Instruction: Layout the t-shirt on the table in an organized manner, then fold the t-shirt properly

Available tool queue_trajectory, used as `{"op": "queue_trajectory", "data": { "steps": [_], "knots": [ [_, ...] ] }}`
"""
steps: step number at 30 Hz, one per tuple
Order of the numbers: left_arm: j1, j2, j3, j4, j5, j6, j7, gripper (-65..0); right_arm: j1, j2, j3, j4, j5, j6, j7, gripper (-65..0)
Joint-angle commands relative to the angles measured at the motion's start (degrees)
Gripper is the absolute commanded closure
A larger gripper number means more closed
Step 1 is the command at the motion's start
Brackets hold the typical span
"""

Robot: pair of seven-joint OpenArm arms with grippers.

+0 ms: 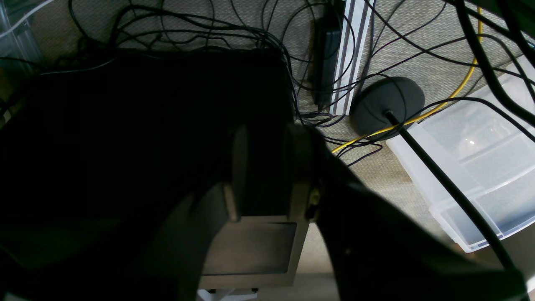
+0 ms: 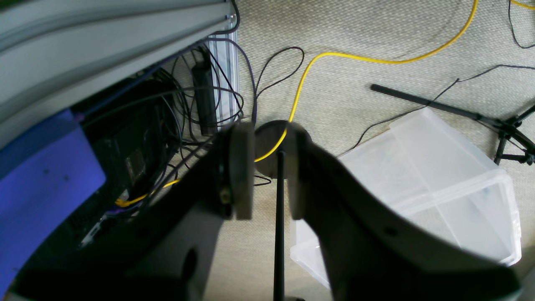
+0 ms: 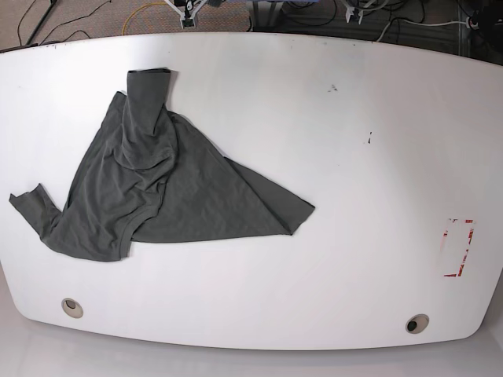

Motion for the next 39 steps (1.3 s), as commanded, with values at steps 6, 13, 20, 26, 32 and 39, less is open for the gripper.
{"op": "queue_trajectory", "data": {
  "steps": [6, 13, 20, 26, 32, 39],
  "knots": [
    [0.6, 0.3, -0.5, 0.5, 0.4, 0.2, 0.4, -14.7, -0.7, 0.0, 0.3, 0.9, 0.2, 0.2, 0.0, -12.8],
    [0.9, 0.2, -0.9, 1.7, 0.2, 0.0, 0.7, -14.9, -0.8, 0.0, 0.3, 0.6, 0.0, 0.1, 0.0, -12.9],
    [1.0, 0.2, -0.9, 2.0, 0.2, 0.2, 0.6, -14.6, -0.7, 0.0, 0.3, 0.7, -0.1, 0.3, -0.1, -12.9],
    [1.1, 0.2, -0.9, 2.1, 0.2, 0.2, 0.8, -14.6, -0.6, 0.0, 0.4, 0.6, -0.1, 0.2, 0.0, -12.7],
    [1.3, 0.2, -1.1, 2.5, 0.2, 0.2, 1.0, -14.6, -0.6, 0.1, 0.4, 0.5, -0.1, 0.2, 0.0, -12.5],
    [1.2, 0.4, -1.2, 3.0, 0.0, 0.2, 1.2, -15.0, -0.7, 0.2, 0.4, 0.6, -0.1, 0.4, -0.1, -12.5]
  ]
}}
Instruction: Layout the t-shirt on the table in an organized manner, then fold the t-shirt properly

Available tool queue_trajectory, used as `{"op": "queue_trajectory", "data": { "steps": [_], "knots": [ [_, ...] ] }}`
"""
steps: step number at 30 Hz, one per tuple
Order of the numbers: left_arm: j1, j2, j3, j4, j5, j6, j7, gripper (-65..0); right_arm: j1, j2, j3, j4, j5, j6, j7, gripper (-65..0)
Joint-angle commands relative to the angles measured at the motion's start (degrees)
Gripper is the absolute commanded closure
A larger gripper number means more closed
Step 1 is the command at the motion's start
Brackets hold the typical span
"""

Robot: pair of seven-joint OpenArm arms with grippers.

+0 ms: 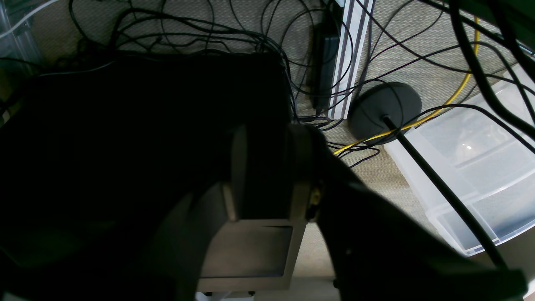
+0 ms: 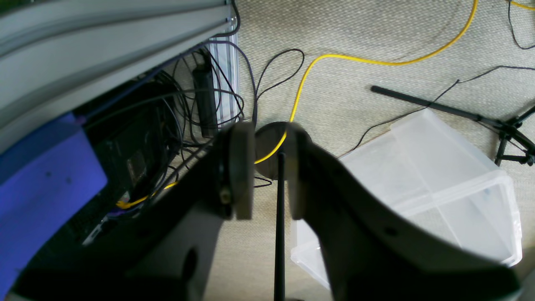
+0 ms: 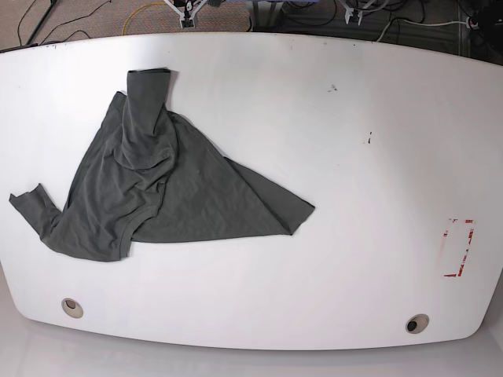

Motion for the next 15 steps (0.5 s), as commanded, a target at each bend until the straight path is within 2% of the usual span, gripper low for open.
{"op": "queue_trajectory", "data": {
  "steps": [1, 10, 15],
  "knots": [
    [0.7, -0.2, 0.0, 0.8, -0.2, 0.1, 0.2, -15.0, -0.5, 0.2, 0.1, 0.1, -0.1, 0.2, 0.0, -12.5],
    [4.3, -0.3, 0.2, 10.5, -1.1, 0.0, 0.9, -14.8, -0.7, 0.1, -0.1, 0.6, -0.3, 0.1, 0.4, -12.0],
    [4.7, -0.6, 0.1, 11.5, -0.6, -0.1, 1.0, -14.9, -0.5, 0.0, 0.0, 0.8, -0.1, 0.1, 0.1, -12.0]
  ]
}}
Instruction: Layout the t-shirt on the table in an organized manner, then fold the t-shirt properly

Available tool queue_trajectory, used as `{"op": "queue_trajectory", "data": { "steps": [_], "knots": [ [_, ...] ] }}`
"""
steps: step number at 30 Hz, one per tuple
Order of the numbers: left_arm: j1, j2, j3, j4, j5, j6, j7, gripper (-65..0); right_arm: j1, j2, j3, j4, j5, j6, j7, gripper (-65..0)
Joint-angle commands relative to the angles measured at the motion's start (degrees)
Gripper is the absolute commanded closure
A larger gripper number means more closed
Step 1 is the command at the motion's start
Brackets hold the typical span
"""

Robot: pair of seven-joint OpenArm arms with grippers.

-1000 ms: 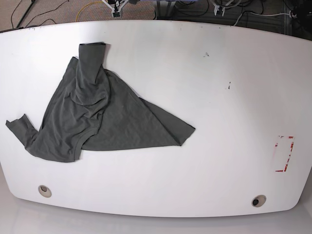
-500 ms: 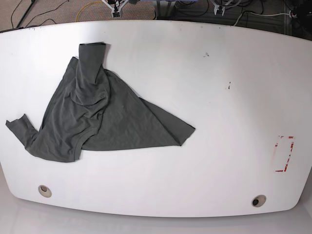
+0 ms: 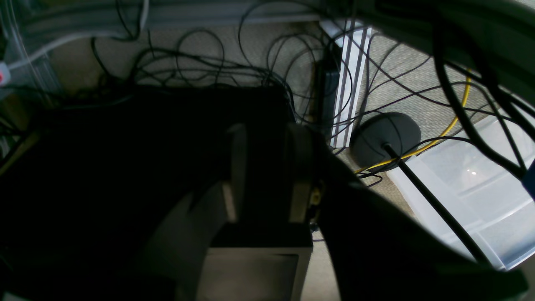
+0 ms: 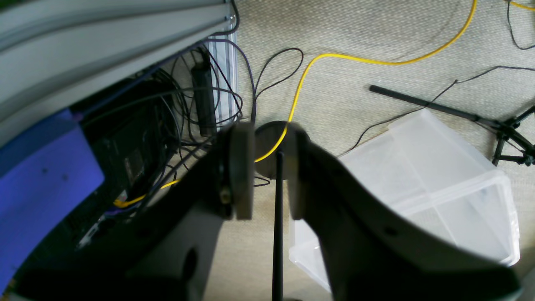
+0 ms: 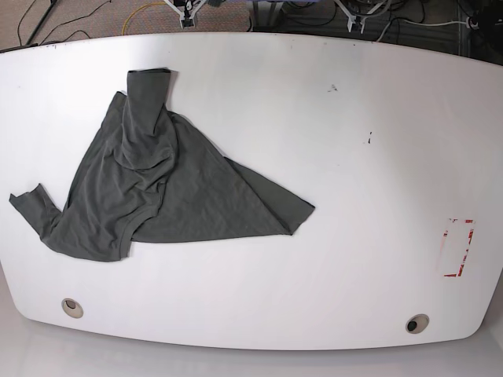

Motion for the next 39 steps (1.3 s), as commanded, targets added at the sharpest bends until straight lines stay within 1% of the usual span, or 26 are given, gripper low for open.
{"op": "queue_trajectory", "data": {
  "steps": [1, 9, 25, 31, 39],
  "knots": [
    [0.5, -0.4, 0.0, 0.0, 0.2, 0.0, 0.1, -15.0, -0.3, 0.0, 0.0, 0.4, 0.3, 0.1, 0.1, -12.0],
    [-0.5, -0.1, 0.1, -3.5, 0.2, 0.0, -0.4, -14.7, -0.5, -0.1, 0.0, 0.4, 0.2, 0.1, 0.3, -11.9],
    [-0.3, -0.2, 0.4, -3.7, 0.2, 0.0, -0.5, -14.5, -1.0, 0.0, 0.1, 1.0, -0.3, -0.1, 0.1, -10.6],
    [1.3, -0.5, 1.0, -0.2, 0.2, -0.3, -0.6, -14.7, -1.2, -0.1, 0.0, 1.5, -0.1, 0.1, 0.1, -10.5],
    [4.7, -0.6, 1.8, 9.0, 0.8, -0.1, 0.4, -15.1, -1.5, -0.2, -0.1, 2.0, -0.1, 0.2, -0.2, -11.2]
  ]
}}
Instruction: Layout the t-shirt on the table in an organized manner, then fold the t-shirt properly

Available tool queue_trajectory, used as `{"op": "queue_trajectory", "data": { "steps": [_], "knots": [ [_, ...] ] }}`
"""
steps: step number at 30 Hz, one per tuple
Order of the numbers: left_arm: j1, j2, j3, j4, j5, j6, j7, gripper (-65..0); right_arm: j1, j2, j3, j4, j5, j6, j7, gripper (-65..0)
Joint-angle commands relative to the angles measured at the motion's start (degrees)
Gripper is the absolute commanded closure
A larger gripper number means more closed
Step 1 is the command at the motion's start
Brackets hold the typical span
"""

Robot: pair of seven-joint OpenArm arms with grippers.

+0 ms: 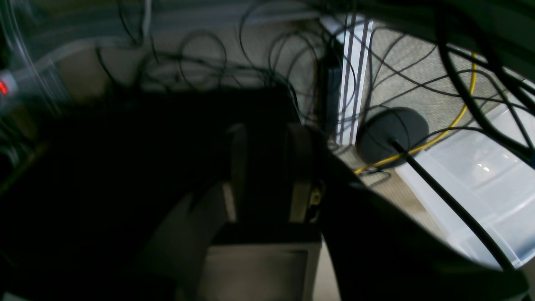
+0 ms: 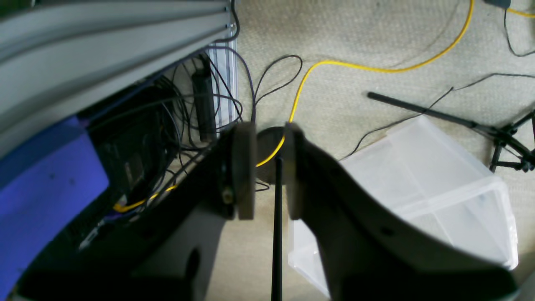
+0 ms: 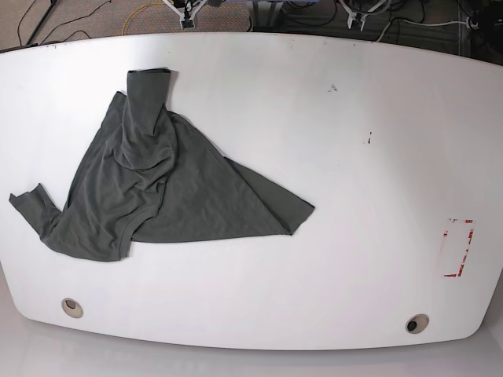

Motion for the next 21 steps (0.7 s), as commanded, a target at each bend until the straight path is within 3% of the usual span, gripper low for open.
{"op": "queue_trajectory", "data": {
  "steps": [1, 21],
  "knots": [
    [0.7, -0.2, 0.1, 2.3, 0.2, 0.1, -0.2, -15.1, -0.5, 0.0, 0.0, 0.2, 0.1, 0.2, -0.2, -11.2],
    [-3.2, 0.0, -0.8, -4.3, 0.3, 0.3, -0.1, -14.6, -0.2, 0.0, 0.0, -0.2, 0.1, 0.1, -0.2, -10.6]
  ]
}}
